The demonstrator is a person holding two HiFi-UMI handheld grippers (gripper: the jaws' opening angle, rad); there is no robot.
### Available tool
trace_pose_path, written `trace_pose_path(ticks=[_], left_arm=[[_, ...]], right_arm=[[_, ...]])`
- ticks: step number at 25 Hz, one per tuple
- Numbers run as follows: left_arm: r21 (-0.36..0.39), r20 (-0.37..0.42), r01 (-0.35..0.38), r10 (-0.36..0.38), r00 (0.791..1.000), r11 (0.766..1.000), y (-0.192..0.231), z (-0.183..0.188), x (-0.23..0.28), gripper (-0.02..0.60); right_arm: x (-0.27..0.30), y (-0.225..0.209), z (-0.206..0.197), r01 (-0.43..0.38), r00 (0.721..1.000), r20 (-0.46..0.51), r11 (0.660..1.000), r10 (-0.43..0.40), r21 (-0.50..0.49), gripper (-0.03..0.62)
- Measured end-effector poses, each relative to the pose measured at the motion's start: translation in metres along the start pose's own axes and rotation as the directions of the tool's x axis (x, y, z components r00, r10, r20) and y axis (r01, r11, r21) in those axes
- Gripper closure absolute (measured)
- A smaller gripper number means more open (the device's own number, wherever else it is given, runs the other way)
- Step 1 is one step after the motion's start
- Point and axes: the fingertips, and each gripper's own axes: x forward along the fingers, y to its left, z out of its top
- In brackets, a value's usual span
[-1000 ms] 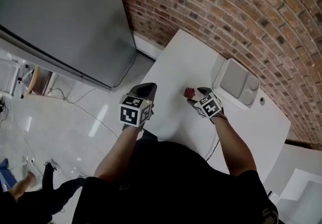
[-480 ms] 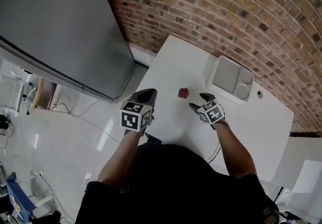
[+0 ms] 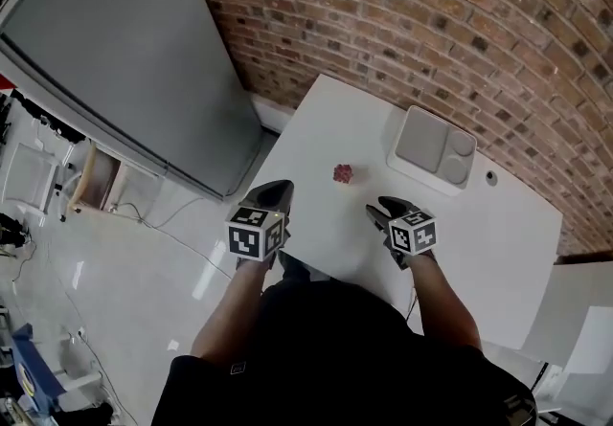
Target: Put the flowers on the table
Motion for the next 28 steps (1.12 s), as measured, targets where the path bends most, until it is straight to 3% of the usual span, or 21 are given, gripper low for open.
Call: trace_pose_path(ticks=[7, 11, 17, 22, 28], left_arm=[[-0.002, -0.021, -0.066, 0.066, 0.998, 0.998, -0.024, -0.027, -0.033, 0.571], [0.038, -0.022, -0.084, 0.085, 0.996, 0.996, -0.031, -0.028, -0.048, 0.571], [0.044, 0.029, -0.098, 0.097, 0.995, 0.994, -0.01, -0.007, -0.066, 0.571], [0.064, 0.052, -0.124, 0.121, 0.991, 0.99, 0.022, -0.001, -0.093, 0.571], [0.069, 0.132, -0.162, 0.152, 0.98, 0.984, 0.069, 0.022, -0.135, 0.571]], right_arm=[[-0.042, 0.025, 0.012, -0.06, 0.99, 0.132, 0.998, 0.055, 0.035, 0.531], [-0.062, 0.038, 0.04, -0.082, 0.971, 0.228, 0.996, 0.074, 0.027, 0.559], [-0.078, 0.091, 0.081, -0.124, 0.939, 0.311, 0.988, 0.148, -0.096, 0.577], [-0.081, 0.131, 0.114, -0.152, 0.908, 0.37, 0.978, 0.195, -0.141, 0.582], [-0.068, 0.177, 0.16, -0.134, 0.873, 0.436, 0.967, 0.218, -0.215, 0.582]])
